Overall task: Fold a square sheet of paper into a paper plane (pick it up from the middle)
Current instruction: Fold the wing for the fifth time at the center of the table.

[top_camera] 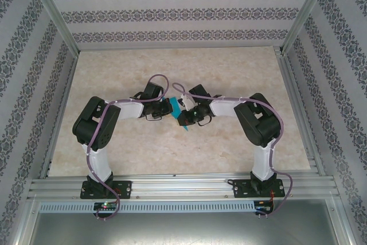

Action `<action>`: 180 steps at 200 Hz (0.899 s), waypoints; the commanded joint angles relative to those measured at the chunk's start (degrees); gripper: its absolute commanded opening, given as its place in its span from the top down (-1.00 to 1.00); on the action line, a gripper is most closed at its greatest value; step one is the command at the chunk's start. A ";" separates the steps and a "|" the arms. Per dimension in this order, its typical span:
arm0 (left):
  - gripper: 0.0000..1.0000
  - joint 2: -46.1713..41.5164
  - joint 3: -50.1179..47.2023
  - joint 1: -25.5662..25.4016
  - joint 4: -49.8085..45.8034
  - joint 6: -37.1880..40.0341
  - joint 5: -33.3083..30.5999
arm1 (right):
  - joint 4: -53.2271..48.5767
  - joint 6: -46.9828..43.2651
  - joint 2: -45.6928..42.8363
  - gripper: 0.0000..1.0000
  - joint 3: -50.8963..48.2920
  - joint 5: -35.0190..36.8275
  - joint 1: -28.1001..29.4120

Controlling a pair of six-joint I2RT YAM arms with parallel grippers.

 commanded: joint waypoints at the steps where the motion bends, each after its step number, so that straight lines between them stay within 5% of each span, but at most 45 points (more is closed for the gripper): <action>1: 1.00 5.31 -2.43 1.20 -10.85 0.31 -8.78 | -5.50 0.55 -1.40 1.00 -5.70 -0.37 -0.23; 83: 1.00 5.21 -2.81 1.19 -9.97 0.69 -7.88 | 1.25 7.67 -10.96 1.00 -18.88 1.17 -2.09; 134: 1.00 4.00 -2.80 1.20 -9.38 2.02 -5.41 | -0.88 10.16 -16.76 1.00 -11.17 3.11 -1.30; 180: 1.00 3.66 -2.36 0.94 -8.59 2.69 -3.28 | 3.11 13.94 -9.92 1.00 -4.68 5.61 0.28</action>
